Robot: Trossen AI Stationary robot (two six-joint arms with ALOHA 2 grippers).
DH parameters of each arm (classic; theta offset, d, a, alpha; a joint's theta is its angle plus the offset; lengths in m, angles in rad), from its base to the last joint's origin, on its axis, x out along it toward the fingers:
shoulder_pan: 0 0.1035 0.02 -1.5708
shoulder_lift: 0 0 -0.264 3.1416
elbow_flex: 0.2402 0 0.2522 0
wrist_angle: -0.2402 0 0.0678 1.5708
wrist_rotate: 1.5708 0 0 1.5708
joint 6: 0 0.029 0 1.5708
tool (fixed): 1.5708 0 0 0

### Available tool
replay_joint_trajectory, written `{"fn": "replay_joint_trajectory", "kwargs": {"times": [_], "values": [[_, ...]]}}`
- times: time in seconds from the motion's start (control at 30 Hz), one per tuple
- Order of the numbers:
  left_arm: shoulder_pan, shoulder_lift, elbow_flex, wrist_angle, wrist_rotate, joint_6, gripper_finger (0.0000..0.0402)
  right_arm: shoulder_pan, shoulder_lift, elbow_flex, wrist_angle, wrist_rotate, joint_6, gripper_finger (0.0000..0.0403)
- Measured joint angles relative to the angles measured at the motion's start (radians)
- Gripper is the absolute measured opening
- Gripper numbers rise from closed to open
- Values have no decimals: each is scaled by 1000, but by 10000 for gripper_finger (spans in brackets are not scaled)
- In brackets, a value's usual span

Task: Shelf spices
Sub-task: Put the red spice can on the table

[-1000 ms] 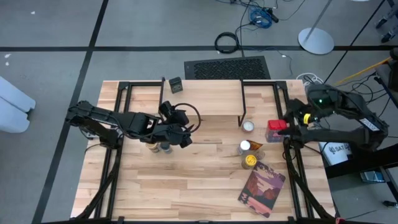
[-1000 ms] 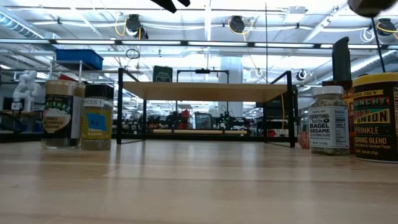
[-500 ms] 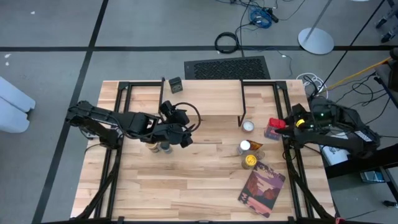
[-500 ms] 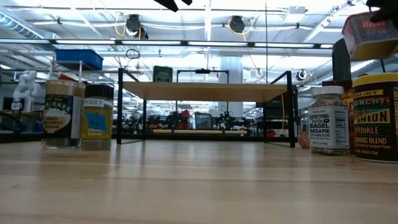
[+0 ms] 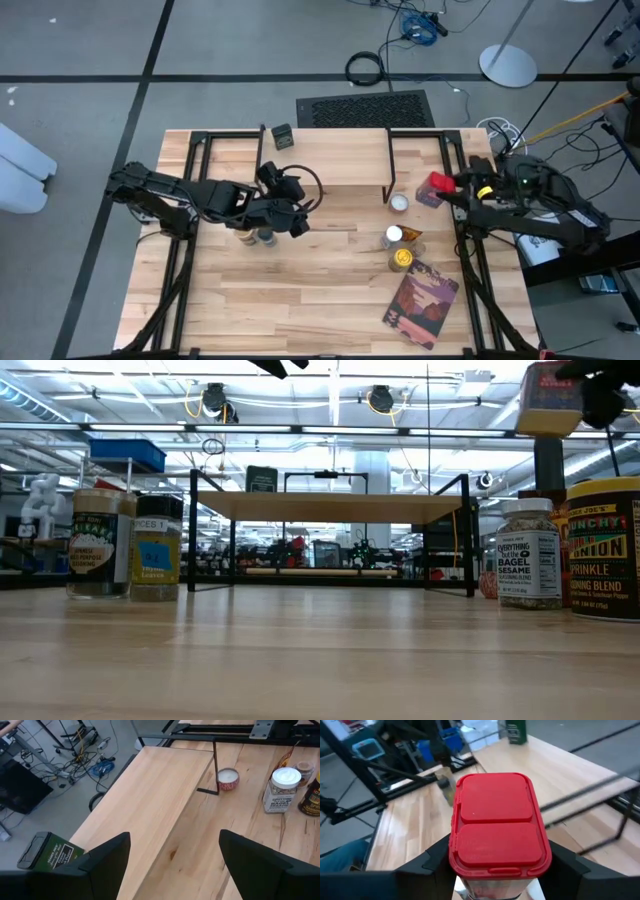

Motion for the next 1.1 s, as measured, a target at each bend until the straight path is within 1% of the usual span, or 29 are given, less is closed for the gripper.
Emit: {"fn": "replay_joint_trajectory", "kwargs": {"times": [0.2, 0.43, 0.5, 0.67, 0.77, 0.87, 1.1], "values": [[0, 0, 0, 0, 0, 0, 315, 0, 85, -83, 172, -130, -18, 212], [0, 0, 0, -1, 0, -1, 315, 43, 195, -190, 417, -160, -36, 212], [0, 0, 0, -1, 0, -1, 315, 60, 225, -206, 455, -149, -37, 212], [0, 0, 0, -2, 0, 0, 315, 104, 319, -209, 492, -76, -97, 212], [0, 0, 0, -4, 0, 0, 315, 121, 379, -209, 548, -44, -128, 212], [0, 0, 0, -4, 0, 0, 315, 126, 437, -209, 559, 3, -170, 213], [0, 0, 0, -12, 0, 0, 315, 126, 538, -209, 561, 0, -227, 213]]}}
